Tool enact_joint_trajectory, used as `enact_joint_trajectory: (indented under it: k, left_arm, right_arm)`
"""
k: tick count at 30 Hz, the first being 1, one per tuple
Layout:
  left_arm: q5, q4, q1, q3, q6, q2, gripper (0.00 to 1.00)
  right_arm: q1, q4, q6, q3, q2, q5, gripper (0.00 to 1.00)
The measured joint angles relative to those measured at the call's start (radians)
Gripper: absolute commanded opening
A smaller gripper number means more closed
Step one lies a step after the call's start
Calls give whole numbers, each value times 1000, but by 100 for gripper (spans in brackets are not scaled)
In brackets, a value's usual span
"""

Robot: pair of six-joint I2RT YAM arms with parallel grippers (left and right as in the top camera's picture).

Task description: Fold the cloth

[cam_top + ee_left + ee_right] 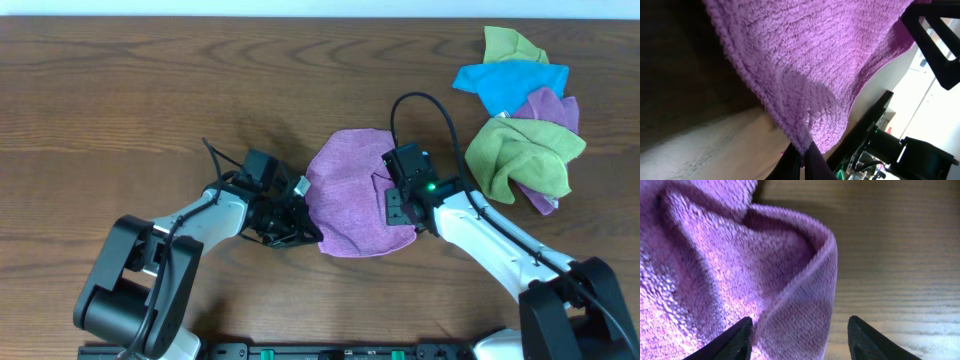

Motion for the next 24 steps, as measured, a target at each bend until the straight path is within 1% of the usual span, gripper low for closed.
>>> enact_joint_trajectory:
  k: [2, 4, 7, 9, 10, 11, 14, 18, 24]
  left_arm:
    - [2, 0, 4, 0, 5, 0, 6]
    - [5, 0, 4, 0, 6, 0, 6]
    - [10, 0, 4, 0, 6, 0, 6]
    - [12, 0, 4, 0, 6, 0, 6]
    - [14, 0, 4, 0, 6, 0, 6]
    - [14, 0, 4, 0, 6, 0, 6]
    - [14, 0, 4, 0, 6, 0, 6]
    - [14, 0, 5, 0, 6, 0, 6]
    - [48, 1, 36, 0, 6, 0, 6]
  right_arm:
    - [0, 6, 0, 0, 2, 1, 59]
    - [0, 8, 0, 0, 14, 0, 55]
    - [0, 11, -7, 0, 45, -2, 42]
    - [0, 11, -8, 0, 61, -2, 28]
    - [0, 11, -5, -1, 63, -3, 17]
    - [0, 11, -14, -1, 63, -2, 13]
    - [0, 6, -7, -1, 60, 0, 6]
    - [0, -25, -6, -1, 26, 2, 1]
    - [0, -117, 2, -1, -118, 16, 1]
